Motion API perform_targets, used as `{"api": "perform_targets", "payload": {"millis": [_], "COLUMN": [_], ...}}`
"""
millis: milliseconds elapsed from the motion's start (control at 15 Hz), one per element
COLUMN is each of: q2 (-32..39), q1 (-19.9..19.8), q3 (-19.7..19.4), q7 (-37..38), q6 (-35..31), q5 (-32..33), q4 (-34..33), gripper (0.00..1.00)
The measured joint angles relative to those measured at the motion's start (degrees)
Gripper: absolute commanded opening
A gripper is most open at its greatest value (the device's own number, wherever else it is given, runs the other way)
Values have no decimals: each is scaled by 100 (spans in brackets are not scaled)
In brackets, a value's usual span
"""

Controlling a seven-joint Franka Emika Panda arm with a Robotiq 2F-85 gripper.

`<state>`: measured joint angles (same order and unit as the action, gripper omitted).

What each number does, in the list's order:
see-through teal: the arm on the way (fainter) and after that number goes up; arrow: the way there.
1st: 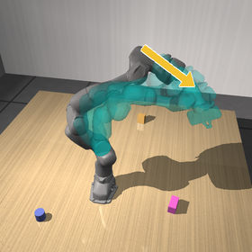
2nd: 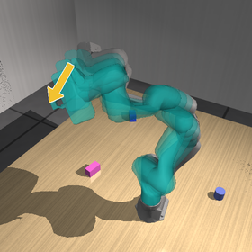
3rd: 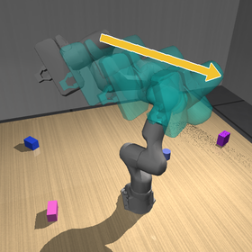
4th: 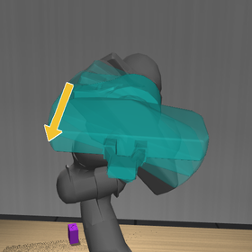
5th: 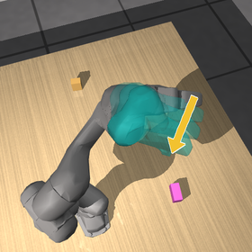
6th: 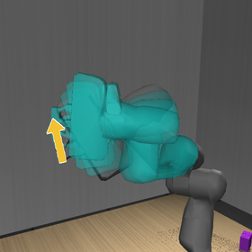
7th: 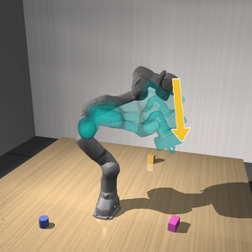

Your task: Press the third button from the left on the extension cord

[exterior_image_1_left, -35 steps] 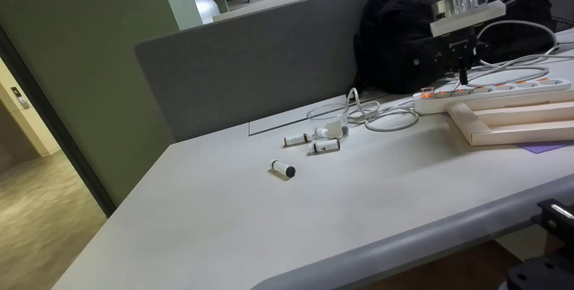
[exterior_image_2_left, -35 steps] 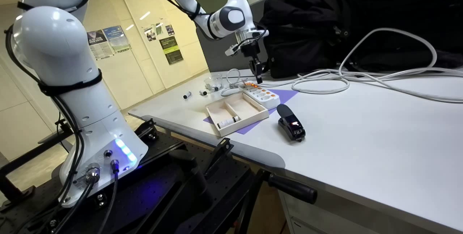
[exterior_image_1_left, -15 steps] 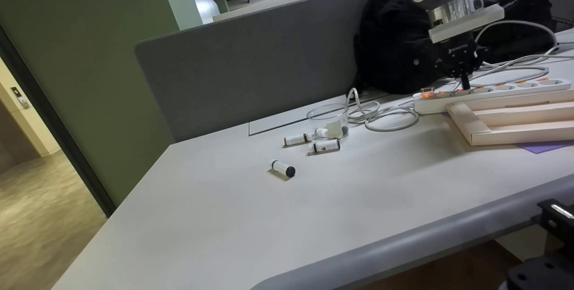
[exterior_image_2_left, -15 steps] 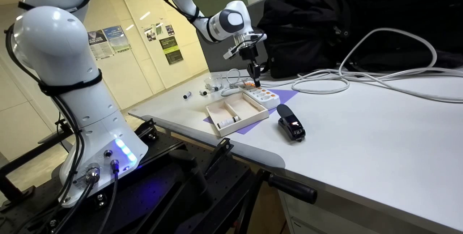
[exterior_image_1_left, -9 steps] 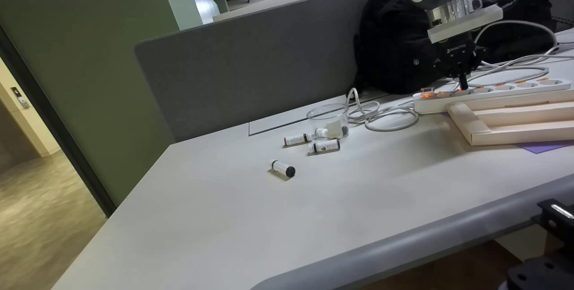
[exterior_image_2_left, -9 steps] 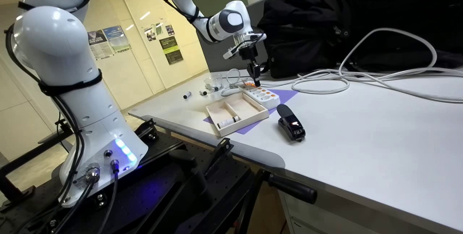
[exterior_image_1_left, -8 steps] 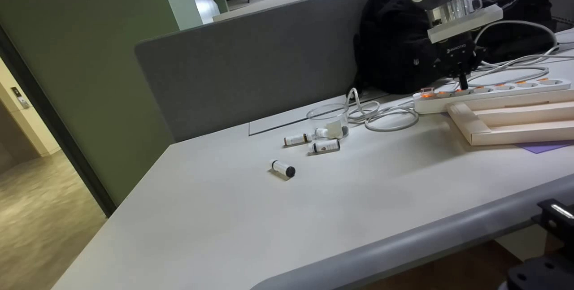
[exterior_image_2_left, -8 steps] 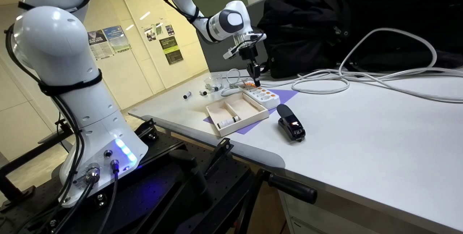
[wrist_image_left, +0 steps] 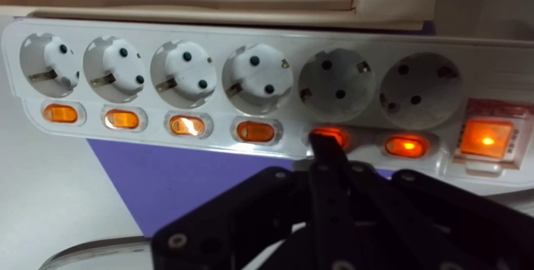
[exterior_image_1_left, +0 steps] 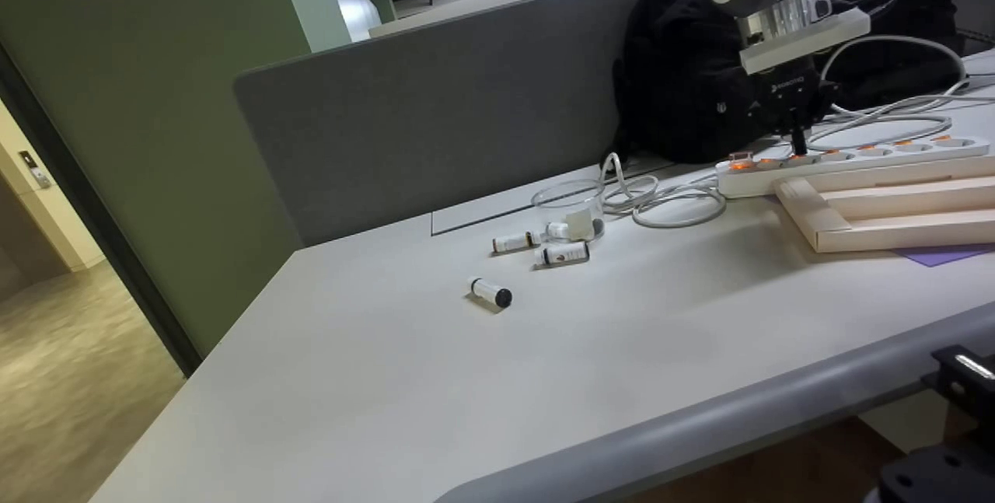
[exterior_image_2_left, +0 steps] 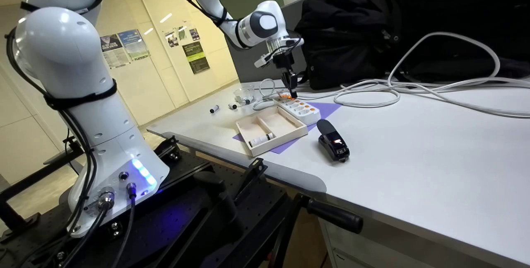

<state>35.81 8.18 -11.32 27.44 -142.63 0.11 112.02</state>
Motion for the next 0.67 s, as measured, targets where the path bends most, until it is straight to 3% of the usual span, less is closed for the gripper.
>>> {"api": "perform_targets", "payload": {"millis": [667], "q2": [4], "q1": [-42], "q3": [236], "q7": [-156], "q6": [-127], "q5": [-18], "q4": [-17], "gripper": [0]}}
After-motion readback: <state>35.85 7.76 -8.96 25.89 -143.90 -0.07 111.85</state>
